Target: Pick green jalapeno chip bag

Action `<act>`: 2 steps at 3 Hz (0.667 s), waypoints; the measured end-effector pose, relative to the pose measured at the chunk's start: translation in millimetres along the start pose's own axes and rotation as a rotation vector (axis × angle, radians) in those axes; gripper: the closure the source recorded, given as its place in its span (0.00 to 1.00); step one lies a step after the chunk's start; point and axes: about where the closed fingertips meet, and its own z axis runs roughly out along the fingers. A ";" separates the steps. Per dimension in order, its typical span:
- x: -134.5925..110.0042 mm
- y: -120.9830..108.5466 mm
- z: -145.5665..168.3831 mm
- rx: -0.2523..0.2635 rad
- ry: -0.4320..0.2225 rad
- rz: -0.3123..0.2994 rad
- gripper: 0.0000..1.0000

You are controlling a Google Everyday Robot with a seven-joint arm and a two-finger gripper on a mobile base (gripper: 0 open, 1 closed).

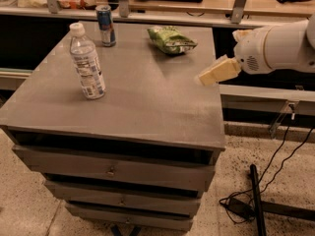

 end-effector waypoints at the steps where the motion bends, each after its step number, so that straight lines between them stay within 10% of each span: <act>1: -11.4 -5.2 43.1 -0.016 -0.048 0.006 0.00; 2: -27.2 -10.7 100.7 -0.069 -0.092 -0.005 0.00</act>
Offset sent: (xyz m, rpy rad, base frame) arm 0.1166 0.0879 -0.0394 0.1039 -0.0260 0.1298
